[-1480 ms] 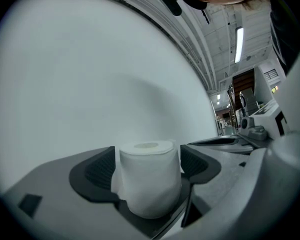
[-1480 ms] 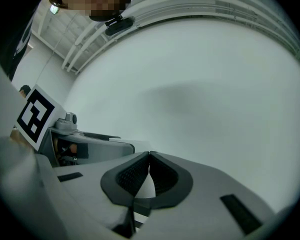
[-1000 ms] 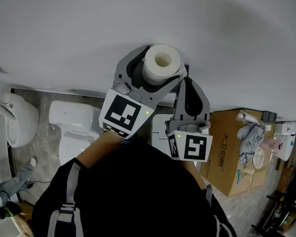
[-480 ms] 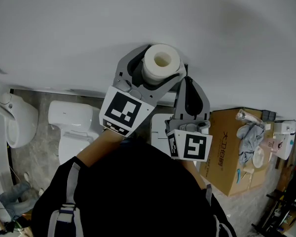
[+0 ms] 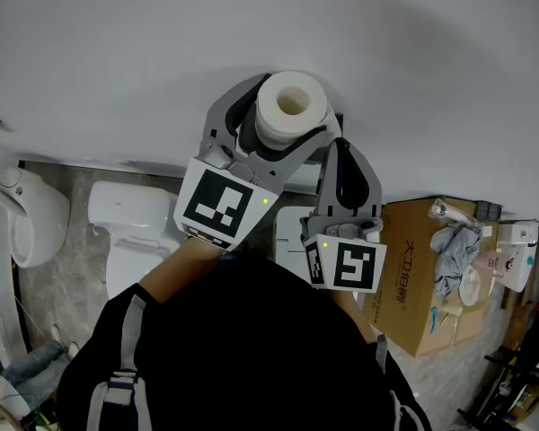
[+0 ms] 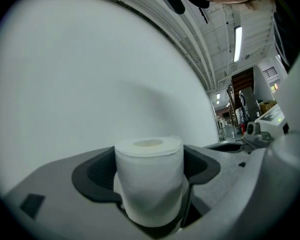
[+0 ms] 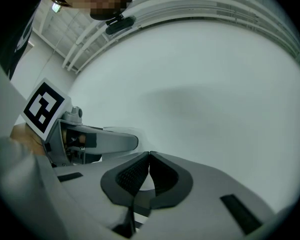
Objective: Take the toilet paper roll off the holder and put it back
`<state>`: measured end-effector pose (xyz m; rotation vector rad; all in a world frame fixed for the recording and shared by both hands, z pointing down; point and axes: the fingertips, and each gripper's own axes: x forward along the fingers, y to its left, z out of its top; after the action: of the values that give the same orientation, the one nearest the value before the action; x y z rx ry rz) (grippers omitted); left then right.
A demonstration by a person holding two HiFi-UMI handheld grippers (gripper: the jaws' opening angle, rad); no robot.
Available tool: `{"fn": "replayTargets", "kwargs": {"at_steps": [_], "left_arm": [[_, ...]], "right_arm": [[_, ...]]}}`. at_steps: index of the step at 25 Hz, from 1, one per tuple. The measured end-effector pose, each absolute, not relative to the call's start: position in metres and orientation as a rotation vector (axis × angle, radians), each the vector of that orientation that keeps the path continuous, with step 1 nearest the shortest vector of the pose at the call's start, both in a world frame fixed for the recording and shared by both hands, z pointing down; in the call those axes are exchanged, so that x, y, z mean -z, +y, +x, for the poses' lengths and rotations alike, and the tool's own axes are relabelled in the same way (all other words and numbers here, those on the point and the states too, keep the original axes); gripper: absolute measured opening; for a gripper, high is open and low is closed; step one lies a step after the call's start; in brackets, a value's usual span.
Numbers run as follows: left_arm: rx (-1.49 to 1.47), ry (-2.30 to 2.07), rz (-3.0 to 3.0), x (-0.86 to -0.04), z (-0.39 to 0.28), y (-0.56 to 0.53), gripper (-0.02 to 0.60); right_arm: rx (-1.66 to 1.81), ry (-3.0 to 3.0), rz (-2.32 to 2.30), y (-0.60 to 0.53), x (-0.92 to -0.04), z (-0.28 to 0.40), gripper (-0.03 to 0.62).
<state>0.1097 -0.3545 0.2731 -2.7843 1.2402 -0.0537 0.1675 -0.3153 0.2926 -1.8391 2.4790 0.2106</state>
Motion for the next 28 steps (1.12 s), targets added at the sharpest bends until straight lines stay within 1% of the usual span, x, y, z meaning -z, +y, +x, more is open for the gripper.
{"fn": "replayTargets", "kwargs": {"at_steps": [10,28], "left_arm": [[0.006,1.324,-2.743,-0.253,0.091,-0.346,0.39],[0.056,1.615,-2.563,-0.249,-0.013,-0.325,0.391]], "right_arm": [[-0.238,2.504,-1.792,-0.309,-0.285,0.161,0.023],[-0.255,2.615,-1.602,-0.299,-0.279,0.093,0.023]]}}
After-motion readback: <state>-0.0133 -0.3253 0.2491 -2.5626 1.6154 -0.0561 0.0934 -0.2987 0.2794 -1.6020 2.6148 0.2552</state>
